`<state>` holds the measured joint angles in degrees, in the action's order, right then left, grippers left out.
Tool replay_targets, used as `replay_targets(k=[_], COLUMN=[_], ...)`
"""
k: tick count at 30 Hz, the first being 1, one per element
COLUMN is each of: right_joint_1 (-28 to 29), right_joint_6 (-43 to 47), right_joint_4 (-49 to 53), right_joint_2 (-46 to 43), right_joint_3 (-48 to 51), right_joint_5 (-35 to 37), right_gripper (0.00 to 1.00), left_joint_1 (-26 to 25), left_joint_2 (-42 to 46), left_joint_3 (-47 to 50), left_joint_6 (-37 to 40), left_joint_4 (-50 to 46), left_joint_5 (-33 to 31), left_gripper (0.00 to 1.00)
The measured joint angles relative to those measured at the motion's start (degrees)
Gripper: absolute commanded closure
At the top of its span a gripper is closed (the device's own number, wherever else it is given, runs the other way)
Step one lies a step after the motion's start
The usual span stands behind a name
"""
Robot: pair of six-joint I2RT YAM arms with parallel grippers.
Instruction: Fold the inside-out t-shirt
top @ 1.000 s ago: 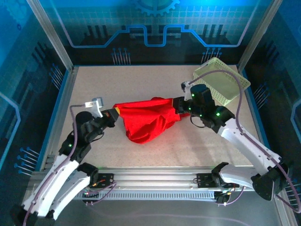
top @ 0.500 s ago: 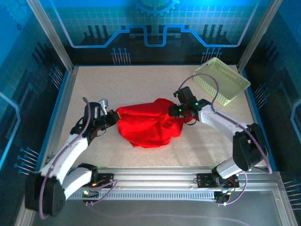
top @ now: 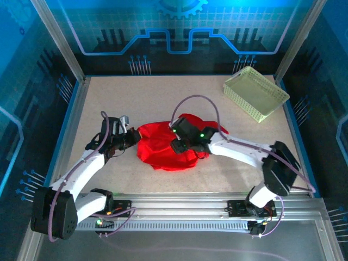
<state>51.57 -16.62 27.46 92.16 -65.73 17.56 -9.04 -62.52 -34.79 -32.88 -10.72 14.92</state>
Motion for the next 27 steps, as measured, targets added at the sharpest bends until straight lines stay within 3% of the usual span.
replay_targets(k=[8,15,21,24,27], right_joint_1=[0.04,-0.37,-0.52,-0.35,-0.15], right_joint_6=[-0.63,-1.53,-1.77,-2.27,-3.28], right_joint_4=[3.65,3.98,4.68,4.94,5.60], right_joint_2=[5.92,9.25,9.62,9.62,9.66], right_joint_3=[-2.69,-4.81,-4.79,-4.79,-4.76], right_joint_5=[7.41,10.03,10.49,10.49,10.69], right_gripper=[0.45,0.61,0.51,0.55,0.65], left_joint_1=[-0.02,-0.02,-0.02,-0.02,0.00], left_joint_2=[0.83,1.29,2.27,2.27,2.27], left_joint_3=[0.00,0.00,-0.20,-0.26,-0.31], left_joint_6=[0.02,0.00,0.00,0.00,0.00], left_joint_4=[-0.09,-0.13,-0.37,-0.61,-0.66], left_joint_5=[-0.02,-0.04,-0.11,-0.26,-0.55], left_gripper=[1.00,1.00,1.00,1.00,1.00])
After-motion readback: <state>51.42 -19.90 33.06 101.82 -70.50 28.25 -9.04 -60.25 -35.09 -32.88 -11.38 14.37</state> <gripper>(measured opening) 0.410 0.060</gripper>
